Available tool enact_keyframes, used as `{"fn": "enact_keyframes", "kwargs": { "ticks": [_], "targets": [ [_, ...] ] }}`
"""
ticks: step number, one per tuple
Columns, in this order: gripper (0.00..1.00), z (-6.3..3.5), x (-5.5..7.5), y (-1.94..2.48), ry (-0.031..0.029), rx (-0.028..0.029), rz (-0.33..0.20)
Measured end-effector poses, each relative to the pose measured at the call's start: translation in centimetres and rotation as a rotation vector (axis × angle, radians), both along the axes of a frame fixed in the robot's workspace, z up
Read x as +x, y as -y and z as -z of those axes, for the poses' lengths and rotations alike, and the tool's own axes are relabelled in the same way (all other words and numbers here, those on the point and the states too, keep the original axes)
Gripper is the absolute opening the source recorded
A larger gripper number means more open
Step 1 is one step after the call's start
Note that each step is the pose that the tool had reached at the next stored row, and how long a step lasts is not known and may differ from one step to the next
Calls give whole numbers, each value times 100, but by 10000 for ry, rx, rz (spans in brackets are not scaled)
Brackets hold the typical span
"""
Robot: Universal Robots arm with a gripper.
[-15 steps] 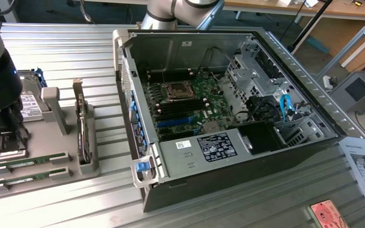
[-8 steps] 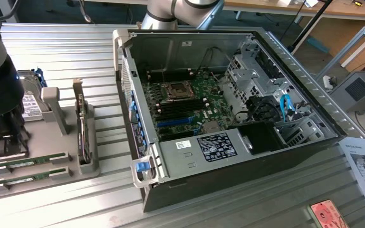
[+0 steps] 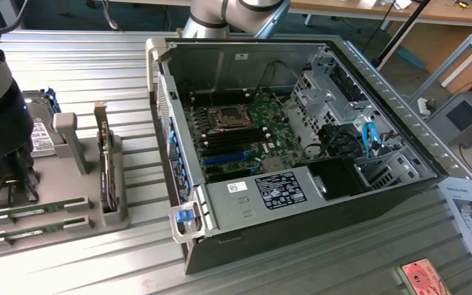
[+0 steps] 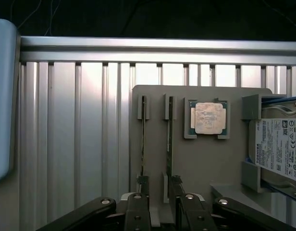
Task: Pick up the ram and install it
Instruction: 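Pick up the ram and move it above insertion slot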
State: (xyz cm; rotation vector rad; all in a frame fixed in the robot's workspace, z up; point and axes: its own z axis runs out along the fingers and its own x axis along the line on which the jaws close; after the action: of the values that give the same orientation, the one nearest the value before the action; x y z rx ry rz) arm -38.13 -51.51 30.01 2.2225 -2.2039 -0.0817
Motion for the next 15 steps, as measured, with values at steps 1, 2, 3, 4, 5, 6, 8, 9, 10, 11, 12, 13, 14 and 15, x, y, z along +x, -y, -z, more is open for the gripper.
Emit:
{"fn": "enact_keyframes", "kwargs": {
  "ticks": [1,2,3,4,5,6,8,9,10,11,12,13,14,15],
  "targets": [
    [31,8,0,3,1,1,0],
    [31,15,0,7,0,0,0],
    [31,22,0,10,0,0,0],
    [31,29,0,13,0,0,0],
    [31,36,0,17,0,-1,0],
    [31,44,0,21,0,0,0],
    [31,60,0,28,0,0,1],
    [31,67,0,32,0,0,0],
    [31,74,0,36,0,0,0],
    [31,82,0,40,0,0,0],
    [31,89,0,43,1,0,0],
    [31,100,0,49,0,0,1],
    [31,114,0,56,0,0,0],
    [31,126,0,61,0,0,0]
  ]
}}
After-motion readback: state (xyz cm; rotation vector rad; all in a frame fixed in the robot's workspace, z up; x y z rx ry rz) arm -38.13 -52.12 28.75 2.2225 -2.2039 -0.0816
